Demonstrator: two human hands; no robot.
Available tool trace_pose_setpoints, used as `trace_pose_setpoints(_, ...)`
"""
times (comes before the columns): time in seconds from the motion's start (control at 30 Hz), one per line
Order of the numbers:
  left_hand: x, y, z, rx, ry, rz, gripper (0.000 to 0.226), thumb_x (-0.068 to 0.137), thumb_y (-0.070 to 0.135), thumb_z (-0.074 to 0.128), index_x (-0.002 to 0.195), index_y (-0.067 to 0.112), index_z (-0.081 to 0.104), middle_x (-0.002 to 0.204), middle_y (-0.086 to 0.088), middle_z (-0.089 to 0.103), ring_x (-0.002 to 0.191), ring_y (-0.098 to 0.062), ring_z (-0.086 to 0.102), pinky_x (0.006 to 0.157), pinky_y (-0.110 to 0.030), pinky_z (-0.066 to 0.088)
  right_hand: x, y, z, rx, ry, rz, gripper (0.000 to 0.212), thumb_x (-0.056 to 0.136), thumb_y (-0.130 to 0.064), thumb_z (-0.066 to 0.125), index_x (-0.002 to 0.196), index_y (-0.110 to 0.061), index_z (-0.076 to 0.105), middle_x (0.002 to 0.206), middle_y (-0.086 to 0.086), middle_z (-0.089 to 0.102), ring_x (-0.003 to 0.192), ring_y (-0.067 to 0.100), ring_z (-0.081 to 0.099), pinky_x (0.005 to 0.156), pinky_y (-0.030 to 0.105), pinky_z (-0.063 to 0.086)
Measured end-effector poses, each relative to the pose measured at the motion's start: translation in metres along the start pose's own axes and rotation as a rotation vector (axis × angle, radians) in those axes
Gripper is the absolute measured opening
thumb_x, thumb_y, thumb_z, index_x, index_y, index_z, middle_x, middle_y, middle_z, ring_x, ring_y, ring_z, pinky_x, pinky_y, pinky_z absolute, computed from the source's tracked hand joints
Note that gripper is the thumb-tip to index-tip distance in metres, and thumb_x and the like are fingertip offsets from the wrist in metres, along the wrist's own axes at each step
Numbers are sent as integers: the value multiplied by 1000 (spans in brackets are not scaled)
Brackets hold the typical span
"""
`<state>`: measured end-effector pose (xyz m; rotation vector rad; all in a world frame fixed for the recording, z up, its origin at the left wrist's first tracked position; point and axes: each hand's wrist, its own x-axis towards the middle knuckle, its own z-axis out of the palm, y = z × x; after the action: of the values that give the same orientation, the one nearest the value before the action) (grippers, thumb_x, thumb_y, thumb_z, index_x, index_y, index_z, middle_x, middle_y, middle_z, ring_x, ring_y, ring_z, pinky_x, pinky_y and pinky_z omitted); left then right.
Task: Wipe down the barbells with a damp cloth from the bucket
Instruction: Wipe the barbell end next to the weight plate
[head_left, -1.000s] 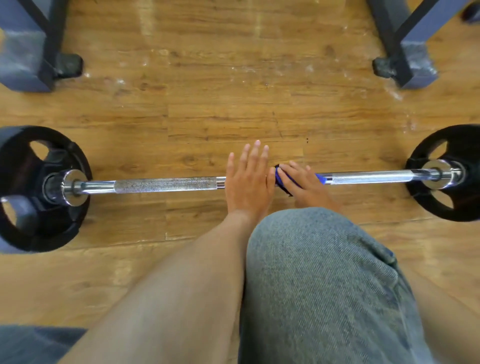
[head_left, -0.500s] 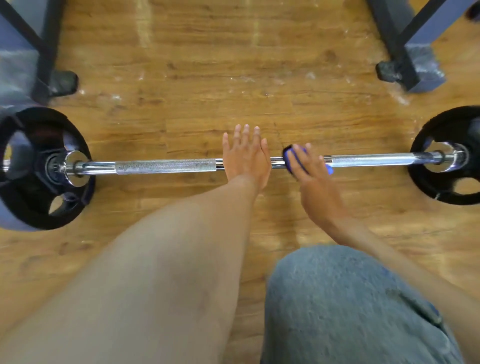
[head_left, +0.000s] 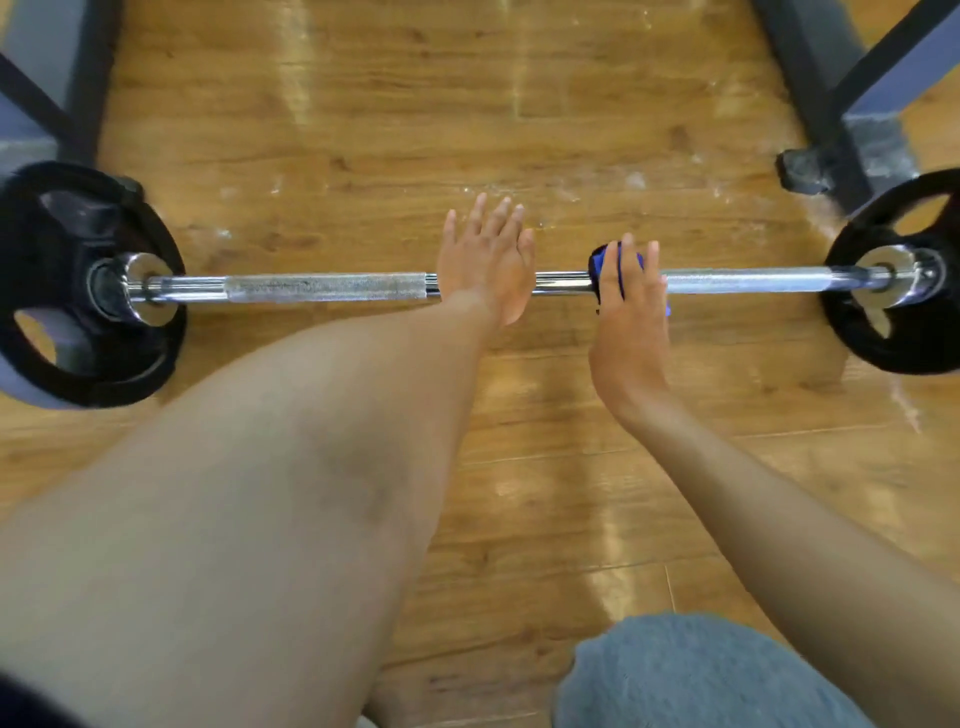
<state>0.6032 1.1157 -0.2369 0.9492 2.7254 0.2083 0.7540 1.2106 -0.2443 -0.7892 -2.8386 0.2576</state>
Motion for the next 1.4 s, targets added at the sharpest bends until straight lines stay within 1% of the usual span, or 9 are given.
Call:
trace_pose_setpoints(0.13, 25, -3, -3, 13, 74, -30, 56, 109, 39, 9, 164, 26, 13, 171, 8, 4, 158, -15, -7, 127, -45, -2, 24, 5, 8, -45, -8, -325, 76, 82, 15, 34, 156, -2, 31, 165, 14, 26, 153, 37, 19, 121, 51, 22)
trace_pose_setpoints(0.27, 46, -6, -8, 13, 66, -23, 57, 109, 39, 6, 164, 25, 8, 171, 9, 1, 157, -15, -8, 127, -46, -2, 45, 13, 2, -23, -15, -22, 88, 77, 26, 48, 158, 0, 24, 167, 14, 18, 155, 36, 9, 124, 47, 14)
trace_pose_setpoints(0.4, 67, -9, -14, -27, 47, -40, 56, 109, 40, 8, 164, 26, 11, 171, 11, 5, 158, -14, -7, 127, -46, -2, 63, 8, 6, -90, -78, -459, 85, 74, 20, 46, 155, -1, 33, 165, 12, 27, 152, 35, 21, 115, 50, 35)
trace_pose_setpoints(0.53, 84, -14, -17, -50, 6, -20, 57, 109, 40, 7, 164, 26, 8, 171, 12, 4, 158, -14, -7, 127, -47, -2, 88, 0, 3, -45, -135, -82, 87, 76, 26, 51, 156, -1, 30, 164, 13, 28, 154, 36, 17, 122, 52, 21)
trace_pose_setpoints(0.87, 120, -21, -27, -106, -54, -12, 57, 109, 41, 8, 164, 26, 13, 171, 11, 9, 158, -18, -1, 127, -50, 2, 116, -35, 8, 25, -180, 98, 90, 84, 21, 52, 161, -11, 17, 170, 5, 8, 157, 28, -2, 124, 43, 13)
trace_pose_setpoints(1.03, 135, -21, -35, -121, -103, 1, 57, 109, 40, 9, 163, 25, 16, 171, 10, 9, 158, -18, -1, 127, -50, 3, 140, -14, -4, -59, -263, -155, 89, 83, 22, 49, 160, -14, 24, 168, 3, 18, 156, 26, 7, 124, 42, 12)
trace_pose_setpoints(1.17, 151, -26, -38, -140, -90, 7, 57, 109, 40, 10, 163, 24, 17, 171, 10, 10, 158, -18, 1, 127, -51, 5, 146, 10, -6, -163, -160, 64, 80, 84, 16, 49, 157, -6, 28, 165, 11, 27, 153, 36, 20, 112, 52, 37)
trace_pose_setpoints(1.3, 167, -27, -38, -165, -96, -8, 56, 109, 39, 11, 163, 25, 16, 170, 11, 11, 158, -16, 2, 127, -49, 4, 147, 10, 0, -182, -238, -443, 82, 79, 12, 34, 158, -9, 30, 167, 5, 22, 154, 31, 21, 113, 48, 38)
trace_pose_setpoints(1.4, 177, -31, -40, -180, -115, -22, 56, 109, 39, 11, 163, 25, 17, 170, 11, 10, 158, -16, 2, 128, -47, 3, 171, 20, -7, -116, -262, -58, 80, 89, 13, 47, 161, -11, 19, 170, 4, 12, 156, 28, 7, 119, 49, 26)
